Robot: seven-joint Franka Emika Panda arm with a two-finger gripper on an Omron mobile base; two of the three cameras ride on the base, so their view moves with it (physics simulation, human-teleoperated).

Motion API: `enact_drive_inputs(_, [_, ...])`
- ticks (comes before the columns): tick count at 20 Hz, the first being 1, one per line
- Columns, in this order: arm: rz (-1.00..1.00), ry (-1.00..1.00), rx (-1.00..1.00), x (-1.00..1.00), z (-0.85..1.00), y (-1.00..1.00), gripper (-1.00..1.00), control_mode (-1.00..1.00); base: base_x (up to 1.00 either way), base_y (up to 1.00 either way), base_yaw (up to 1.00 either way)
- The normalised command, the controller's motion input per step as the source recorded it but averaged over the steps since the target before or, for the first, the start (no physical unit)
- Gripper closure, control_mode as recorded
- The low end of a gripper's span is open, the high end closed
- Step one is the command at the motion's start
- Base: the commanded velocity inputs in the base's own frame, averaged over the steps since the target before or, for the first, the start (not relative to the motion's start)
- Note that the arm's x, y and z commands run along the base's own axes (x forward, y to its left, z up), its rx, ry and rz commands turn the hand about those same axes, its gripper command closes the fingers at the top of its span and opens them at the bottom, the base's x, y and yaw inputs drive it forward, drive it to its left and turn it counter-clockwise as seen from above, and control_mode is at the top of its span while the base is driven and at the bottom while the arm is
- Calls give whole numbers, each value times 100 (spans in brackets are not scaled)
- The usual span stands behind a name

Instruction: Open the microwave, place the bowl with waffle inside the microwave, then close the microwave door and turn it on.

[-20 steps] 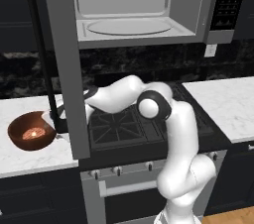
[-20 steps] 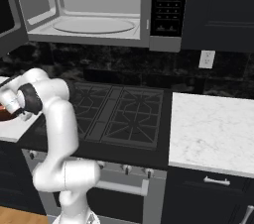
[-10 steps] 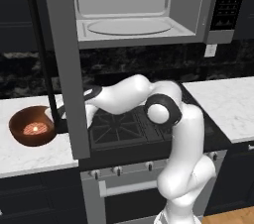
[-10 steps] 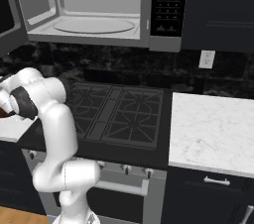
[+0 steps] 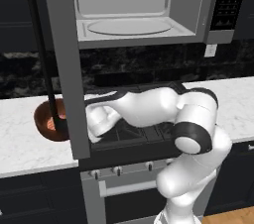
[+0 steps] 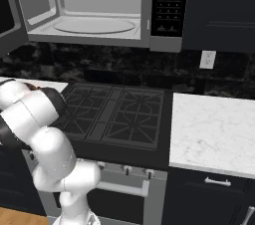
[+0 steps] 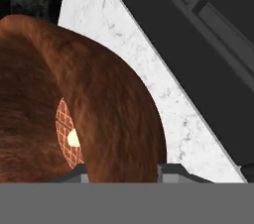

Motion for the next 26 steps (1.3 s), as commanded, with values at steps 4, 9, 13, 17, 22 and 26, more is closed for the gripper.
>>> enact_drive_inputs(4, [-21, 0, 4, -35, 23, -100, 100, -100, 0, 0, 0])
enact_drive_inputs(9, [-23, 0, 0, -41, 63, -100, 100, -100, 0, 0, 0])
enact_drive_inputs(13, [-19, -4, 0, -42, 99, -94, 100, -100, 0, 0, 0])
enact_drive_inputs(17, [-13, -5, 0, -46, 100, -84, 100, -100, 0, 0, 0])
enact_drive_inputs(22, [-12, 0, 0, -34, 100, -72, 100, -100, 0, 0, 0])
enact_drive_inputs(26, [-13, 0, 0, -8, 39, -73, 100, -100, 0, 0, 0])
